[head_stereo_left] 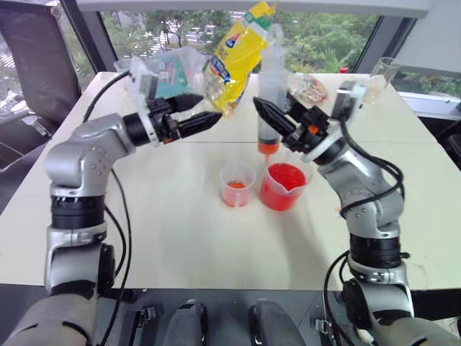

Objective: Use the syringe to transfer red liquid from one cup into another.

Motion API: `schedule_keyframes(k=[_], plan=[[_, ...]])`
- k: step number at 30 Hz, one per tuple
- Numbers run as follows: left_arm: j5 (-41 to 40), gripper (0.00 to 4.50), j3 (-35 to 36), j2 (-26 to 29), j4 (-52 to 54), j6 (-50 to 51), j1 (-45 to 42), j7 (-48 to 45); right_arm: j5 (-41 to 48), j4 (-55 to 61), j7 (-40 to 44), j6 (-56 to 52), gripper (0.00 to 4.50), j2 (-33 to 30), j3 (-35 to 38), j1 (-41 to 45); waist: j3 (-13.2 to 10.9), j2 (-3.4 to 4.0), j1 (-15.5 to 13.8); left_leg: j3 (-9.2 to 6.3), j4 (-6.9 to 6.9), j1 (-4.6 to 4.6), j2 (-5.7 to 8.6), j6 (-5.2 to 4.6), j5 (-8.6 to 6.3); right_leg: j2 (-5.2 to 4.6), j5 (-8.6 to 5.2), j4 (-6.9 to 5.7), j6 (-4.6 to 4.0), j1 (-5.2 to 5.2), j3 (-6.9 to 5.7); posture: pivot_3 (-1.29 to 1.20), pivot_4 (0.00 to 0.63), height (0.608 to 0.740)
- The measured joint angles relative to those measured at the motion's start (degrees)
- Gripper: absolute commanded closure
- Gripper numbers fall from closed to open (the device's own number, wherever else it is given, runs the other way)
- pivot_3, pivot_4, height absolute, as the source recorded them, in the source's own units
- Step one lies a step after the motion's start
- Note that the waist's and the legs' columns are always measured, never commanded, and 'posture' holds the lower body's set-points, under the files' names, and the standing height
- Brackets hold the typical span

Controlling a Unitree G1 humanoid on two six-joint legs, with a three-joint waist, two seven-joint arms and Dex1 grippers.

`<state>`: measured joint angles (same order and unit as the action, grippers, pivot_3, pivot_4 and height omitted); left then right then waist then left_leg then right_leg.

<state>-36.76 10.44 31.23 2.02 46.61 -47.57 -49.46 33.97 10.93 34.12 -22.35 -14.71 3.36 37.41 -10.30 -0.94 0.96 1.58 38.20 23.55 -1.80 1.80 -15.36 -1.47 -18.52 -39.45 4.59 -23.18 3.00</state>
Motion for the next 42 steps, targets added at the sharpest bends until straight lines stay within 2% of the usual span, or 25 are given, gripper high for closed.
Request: schedule_keyframes(k=[9, 16, 23, 38, 40, 42], plan=[[-6.09, 0.22, 2.19, 2.31, 8.15, 4.98, 1.23, 4.45, -4.49, -8.09, 2.38, 6.99, 3.09, 5.56, -4.65, -2.23, 0.0, -0.01, 0.09, 0.0, 0.01, 0.0, 0.02, 0.0, 0.0, -0.02, 0.0, 0.01, 0.0, 0.01, -0.01, 0.0, 0.15, 0.74], [-7.54, 0.22, 0.47, -0.45, 6.21, 4.2, -4.08, 5.15, -5.88, -8.85, 3.53, 8.2, 3.09, 5.88, -6.13, -4.46, 0.0, -0.01, 0.12, 0.01, 0.01, -0.01, 0.02, 0.0, 0.0, 0.01, 0.0, -0.01, 0.0, 0.01, -0.06, 0.0, 0.15, 0.74], [-7.48, 0.22, -3.83, -3.75, 3.68, 3.17, -5.13, 4.02, -6.79, -8.85, 4.09, 8.53, 3.09, 5.9, -6.42, -5.05, 0.0, -0.01, 0.23, 0.02, -0.01, -0.01, 0.01, 0.01, 0.01, 0.02, 0.0, 0.0, 0.0, -0.02, -0.04, 0.0, 0.15, 0.74], [-7.53, 0.22, -4.74, -4.82, 2.9, 2.86, -6.24, 4.72, -7.93, -8.85, 4.1, 8.54, 3.09, 5.83, -6.42, -5.23, 0.0, -0.01, 0.18, 0.02, 0.0, -0.01, 0.01, 0.01, 0.01, 0.02, 0.0, 0.0, 0.0, -0.02, -0.04, 0.0, 0.15, 0.74], [-7.58, 0.74, -4.68, -4.95, 2.68, 2.64, -6.67, 4.74, -7.94, -8.85, 4.17, 8.54, 3.09, 5.82, -6.42, -5.23, 0.0, -0.01, 0.22, 0.02, -0.01, -0.01, 0.01, 0.01, 0.0, 0.02, 0.0, 0.01, 0.0, -0.01, -0.04, 0.0, 0.15, 0.74], [-7.57, 1.54, -4.42, -5.05, 2.19, 2.47, -6.67, 5.08, -7.95, -8.84, 4.52, 8.55, 3.09, 5.77, -6.42, -5.28, 0.0, -0.01, 0.24, 0.02, -0.01, -0.01, 0.0, 0.01, 0.01, 0.03, 0.0, 0.0, 0.0, -0.02, -0.04, 0.0, 0.15, 0.74]])
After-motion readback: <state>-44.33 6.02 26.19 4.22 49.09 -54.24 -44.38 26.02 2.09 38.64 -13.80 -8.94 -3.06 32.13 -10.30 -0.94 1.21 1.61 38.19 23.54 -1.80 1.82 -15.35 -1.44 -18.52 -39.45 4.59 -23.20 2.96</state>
